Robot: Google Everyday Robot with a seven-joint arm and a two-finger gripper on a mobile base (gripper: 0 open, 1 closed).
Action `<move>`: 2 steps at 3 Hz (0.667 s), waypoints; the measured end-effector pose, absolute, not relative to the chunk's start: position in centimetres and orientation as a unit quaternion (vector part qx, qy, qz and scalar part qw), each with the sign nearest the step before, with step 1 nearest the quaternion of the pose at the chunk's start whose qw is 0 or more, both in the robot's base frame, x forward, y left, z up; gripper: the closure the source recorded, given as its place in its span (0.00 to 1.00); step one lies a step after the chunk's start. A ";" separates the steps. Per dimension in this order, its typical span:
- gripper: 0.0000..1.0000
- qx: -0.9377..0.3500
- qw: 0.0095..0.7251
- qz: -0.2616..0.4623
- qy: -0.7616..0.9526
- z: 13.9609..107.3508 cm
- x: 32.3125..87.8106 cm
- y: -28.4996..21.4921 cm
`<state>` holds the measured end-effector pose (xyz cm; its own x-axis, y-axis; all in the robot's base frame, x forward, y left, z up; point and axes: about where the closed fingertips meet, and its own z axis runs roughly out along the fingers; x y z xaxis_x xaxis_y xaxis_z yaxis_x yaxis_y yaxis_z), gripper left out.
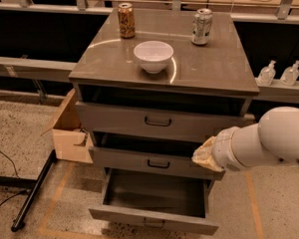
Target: Close bottom drawer
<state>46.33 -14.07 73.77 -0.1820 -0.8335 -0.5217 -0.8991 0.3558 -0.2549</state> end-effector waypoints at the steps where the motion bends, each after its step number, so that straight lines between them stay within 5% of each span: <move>1: 1.00 -0.565 0.300 0.055 0.767 73.8 46.3 -14.1; 2: 1.00 -0.567 0.299 0.044 0.766 73.5 46.2 -13.7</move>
Offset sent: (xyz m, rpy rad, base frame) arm -0.0023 0.0065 -0.0102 -0.0406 -0.0255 -0.0076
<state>46.19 -13.74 73.48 -0.1770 -0.8427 -0.5085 -0.8952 0.3526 -0.2726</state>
